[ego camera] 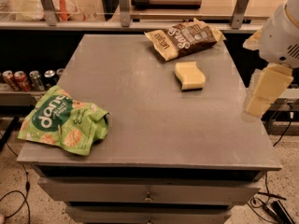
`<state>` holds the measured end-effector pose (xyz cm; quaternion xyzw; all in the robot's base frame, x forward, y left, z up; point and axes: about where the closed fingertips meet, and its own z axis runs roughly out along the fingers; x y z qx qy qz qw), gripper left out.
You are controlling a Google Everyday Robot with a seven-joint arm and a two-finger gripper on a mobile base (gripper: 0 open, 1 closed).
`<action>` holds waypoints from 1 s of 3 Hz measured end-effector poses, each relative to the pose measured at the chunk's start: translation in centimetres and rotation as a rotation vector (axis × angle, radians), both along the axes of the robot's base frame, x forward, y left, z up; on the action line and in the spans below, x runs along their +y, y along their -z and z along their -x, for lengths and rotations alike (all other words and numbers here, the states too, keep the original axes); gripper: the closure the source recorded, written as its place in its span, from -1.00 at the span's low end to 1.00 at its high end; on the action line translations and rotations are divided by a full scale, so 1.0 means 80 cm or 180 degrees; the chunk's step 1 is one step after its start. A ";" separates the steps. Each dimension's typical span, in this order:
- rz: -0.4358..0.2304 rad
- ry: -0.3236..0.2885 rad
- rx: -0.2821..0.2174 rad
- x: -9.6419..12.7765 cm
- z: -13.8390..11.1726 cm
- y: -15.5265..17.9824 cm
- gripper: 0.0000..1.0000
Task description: Move sponge near green rice chip bag
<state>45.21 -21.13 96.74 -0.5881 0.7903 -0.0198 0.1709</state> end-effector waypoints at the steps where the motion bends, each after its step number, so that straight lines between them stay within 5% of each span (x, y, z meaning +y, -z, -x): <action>1: -0.0206 0.0240 -0.0030 0.017 -0.034 0.026 -1.00; 3: -0.0504 0.1080 -0.0328 0.036 -0.105 0.066 -1.00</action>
Offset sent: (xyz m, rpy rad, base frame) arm 0.0979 0.0385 -0.0550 0.2143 -0.1103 -0.3861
